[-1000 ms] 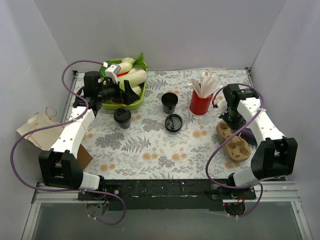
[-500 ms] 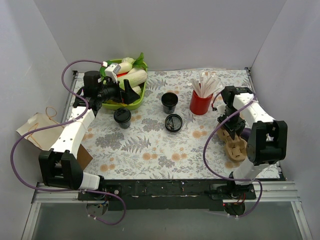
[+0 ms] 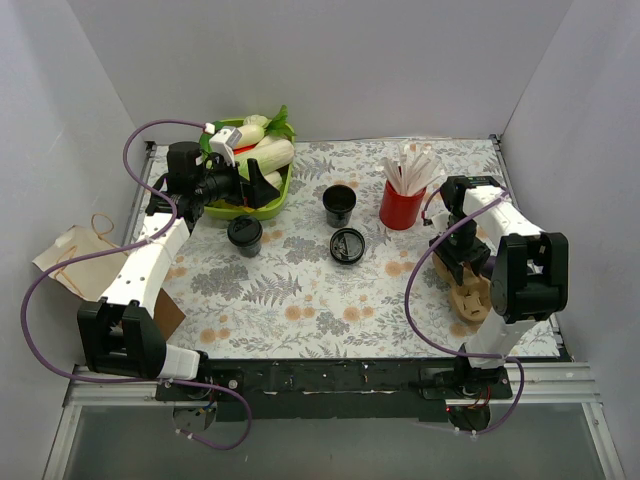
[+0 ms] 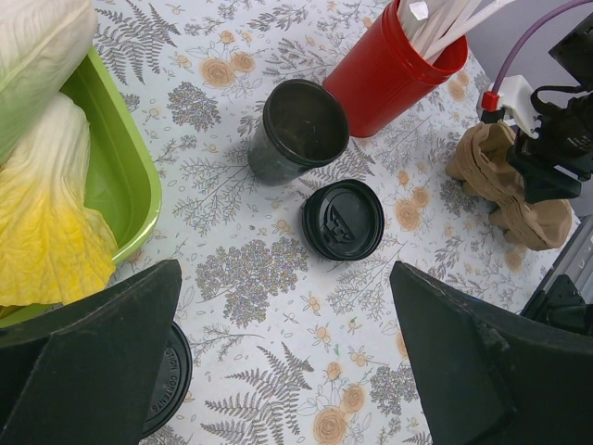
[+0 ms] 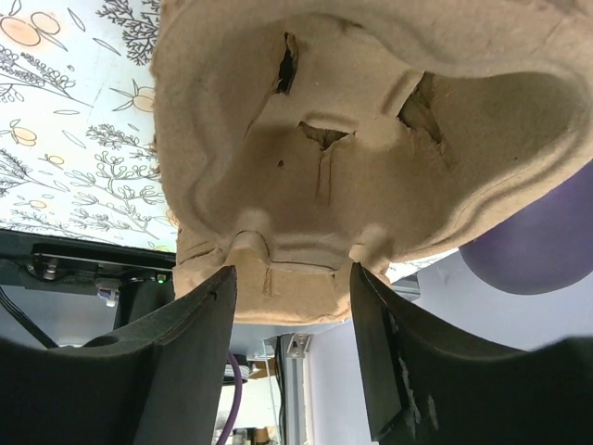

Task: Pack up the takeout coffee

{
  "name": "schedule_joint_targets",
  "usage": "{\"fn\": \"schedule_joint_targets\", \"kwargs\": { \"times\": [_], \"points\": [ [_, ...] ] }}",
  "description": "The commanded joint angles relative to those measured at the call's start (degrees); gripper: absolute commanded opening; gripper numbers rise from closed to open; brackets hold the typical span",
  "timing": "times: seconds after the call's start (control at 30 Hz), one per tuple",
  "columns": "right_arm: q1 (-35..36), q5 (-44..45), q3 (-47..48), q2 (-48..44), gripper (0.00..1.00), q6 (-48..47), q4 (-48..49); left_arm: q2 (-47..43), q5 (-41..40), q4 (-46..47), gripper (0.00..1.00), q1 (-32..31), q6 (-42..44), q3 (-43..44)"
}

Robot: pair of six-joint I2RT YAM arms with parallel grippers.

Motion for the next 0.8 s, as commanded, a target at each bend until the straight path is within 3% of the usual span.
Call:
{"fn": "schedule_joint_targets", "kwargs": {
  "times": [0.0, 0.67, 0.77],
  "points": [
    [-1.0, -0.1, 0.6, 0.7, 0.60, 0.6, -0.7, -0.8, -0.2, 0.0, 0.98, -0.2, 0.7, 0.5],
    [-2.9, -0.1, 2.1, 4.9, 0.50, 0.6, -0.4, -0.2, 0.0, 0.1, 0.98, -0.2, 0.5, 0.6],
    [-3.0, 0.2, 2.8, 5.3, 0.43, 0.6, -0.5, -0.4, -0.2, 0.1, 0.98, -0.2, 0.6, 0.4]
  ]
}}
